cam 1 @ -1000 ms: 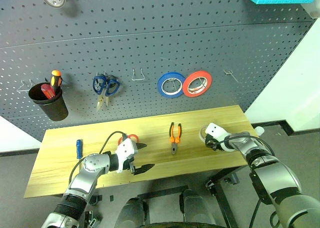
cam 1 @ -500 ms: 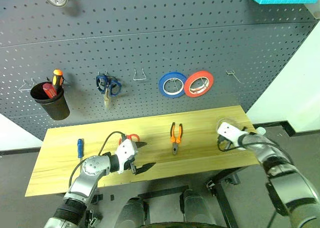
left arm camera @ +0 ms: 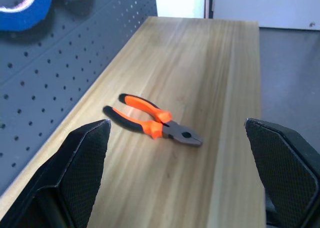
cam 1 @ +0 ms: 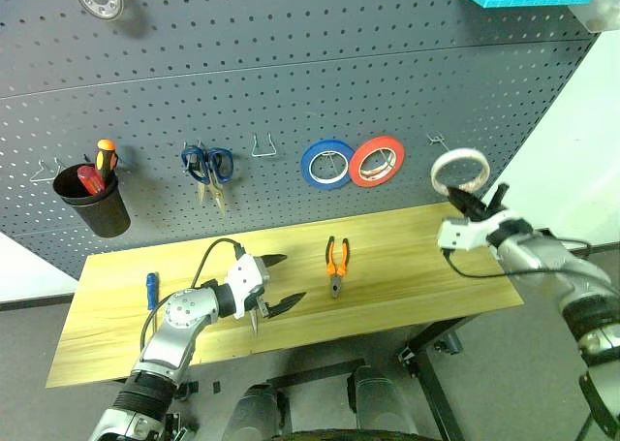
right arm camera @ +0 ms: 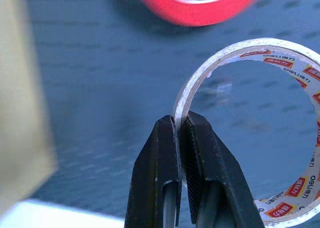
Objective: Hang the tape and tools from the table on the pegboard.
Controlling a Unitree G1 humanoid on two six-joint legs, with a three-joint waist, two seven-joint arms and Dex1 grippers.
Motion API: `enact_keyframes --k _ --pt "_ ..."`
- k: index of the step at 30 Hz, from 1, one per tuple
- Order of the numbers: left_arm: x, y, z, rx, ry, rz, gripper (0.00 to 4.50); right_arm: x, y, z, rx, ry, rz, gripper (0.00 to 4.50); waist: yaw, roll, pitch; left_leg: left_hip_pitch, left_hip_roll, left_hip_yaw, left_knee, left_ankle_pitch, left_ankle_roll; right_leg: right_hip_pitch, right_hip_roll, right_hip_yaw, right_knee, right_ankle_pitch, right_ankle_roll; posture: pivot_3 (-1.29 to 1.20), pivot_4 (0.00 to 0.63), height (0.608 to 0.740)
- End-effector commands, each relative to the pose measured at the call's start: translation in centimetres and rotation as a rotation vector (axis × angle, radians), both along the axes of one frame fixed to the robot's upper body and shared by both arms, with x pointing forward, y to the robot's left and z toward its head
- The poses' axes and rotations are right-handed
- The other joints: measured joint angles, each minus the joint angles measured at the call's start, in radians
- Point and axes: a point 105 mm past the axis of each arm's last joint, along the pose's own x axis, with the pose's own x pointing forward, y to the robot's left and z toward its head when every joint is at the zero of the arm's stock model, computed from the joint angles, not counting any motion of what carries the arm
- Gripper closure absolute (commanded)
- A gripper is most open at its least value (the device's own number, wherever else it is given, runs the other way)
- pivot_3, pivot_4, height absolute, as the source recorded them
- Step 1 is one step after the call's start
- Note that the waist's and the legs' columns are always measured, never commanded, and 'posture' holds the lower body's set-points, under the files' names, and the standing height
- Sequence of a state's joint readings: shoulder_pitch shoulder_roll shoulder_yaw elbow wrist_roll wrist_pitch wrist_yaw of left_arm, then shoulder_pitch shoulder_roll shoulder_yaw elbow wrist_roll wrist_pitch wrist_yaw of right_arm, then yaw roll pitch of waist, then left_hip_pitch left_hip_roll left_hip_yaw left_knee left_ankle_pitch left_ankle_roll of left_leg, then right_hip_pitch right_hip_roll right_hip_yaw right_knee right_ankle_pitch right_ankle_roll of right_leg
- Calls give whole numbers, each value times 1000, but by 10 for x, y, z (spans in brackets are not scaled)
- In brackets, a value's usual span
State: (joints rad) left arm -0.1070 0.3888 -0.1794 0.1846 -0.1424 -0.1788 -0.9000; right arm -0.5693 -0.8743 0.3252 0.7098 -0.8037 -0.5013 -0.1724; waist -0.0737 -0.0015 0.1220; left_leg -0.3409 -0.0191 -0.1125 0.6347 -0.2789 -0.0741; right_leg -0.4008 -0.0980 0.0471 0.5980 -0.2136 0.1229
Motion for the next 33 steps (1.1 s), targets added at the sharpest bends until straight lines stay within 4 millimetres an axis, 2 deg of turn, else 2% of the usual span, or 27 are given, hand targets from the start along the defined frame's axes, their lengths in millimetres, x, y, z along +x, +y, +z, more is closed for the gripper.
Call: enact_keyframes --k 1,3,5,8,13,15,16,19,20,23,27,33 --pt "2 -2 10 -21 -40 -13 0 15 3 21 -6 -36 6 4479 2 -1 0 0 0 0 -1 0 0 0 0 0 0 0 0 -63 68 740" --pt "1 -2 10 -22 -40 -10 0 23 3 26 41 -5 -14 4479 2 -1 0 1 0 0 -2 0 0 1 0 0 -1 0 -1 -54 66 740" --pt "-1 -1 9 -23 -37 -2 0 27 3 20 71 63 -20 4479 2 -1 0 1 0 0 -3 0 1 1 0 0 -1 1 -2 -43 65 740" --pt "-4 3 8 -23 -32 16 0 28 6 15 116 135 -6 3690 3 -1 0 1 0 0 -3 -1 1 1 0 0 -2 1 -3 -35 65 740" --pt "-9 8 7 -18 -26 32 0 27 7 14 128 159 10 2017 3 -1 0 1 0 0 -3 -1 2 1 0 1 -2 1 -2 -22 70 740" --pt "-10 10 7 -17 -24 36 0 23 14 8 117 184 47 1340 2 -1 0 2 0 0 -3 -1 2 1 0 1 -1 1 -2 -25 72 740" --pt "-10 11 7 -16 -23 39 0 18 20 -2 111 232 78 1032 2 -1 0 2 0 0 -3 -1 2 1 0 1 0 1 -2 -28 73 740" --pt "-10 16 6 -7 -17 50 0 -3 39 -43 120 420 166 1032 2 -2 0 3 0 0 -3 -1 2 2 1 1 0 -1 1 -40 78 740" --pt "-10 17 6 -5 -16 53 0 -8 43 -51 131 456 181 1032 3 -3 -1 3 0 0 -3 -1 2 3 1 1 0 -1 1 -40 78 740" --pt "-4 36 -3 64 39 100 0 -21 69 -82 334 625 188 1032 2 -3 0 3 0 0 -2 -1 2 3 1 1 -1 -1 1 -47 79 740" --pt "4 60 -7 119 72 143 0 -24 111 -100 666 822 158 116 -13 -2 1 4 1 0 -2 -1 2 3 1 2 2 0 1 -63 84 740" --pt "11 80 -11 180 103 160 0 -19 154 -113 912 1014 2 52 -20 -2 1 4 1 -2 1 -1 2 3 2 1 4 0 0 -58 87 740"
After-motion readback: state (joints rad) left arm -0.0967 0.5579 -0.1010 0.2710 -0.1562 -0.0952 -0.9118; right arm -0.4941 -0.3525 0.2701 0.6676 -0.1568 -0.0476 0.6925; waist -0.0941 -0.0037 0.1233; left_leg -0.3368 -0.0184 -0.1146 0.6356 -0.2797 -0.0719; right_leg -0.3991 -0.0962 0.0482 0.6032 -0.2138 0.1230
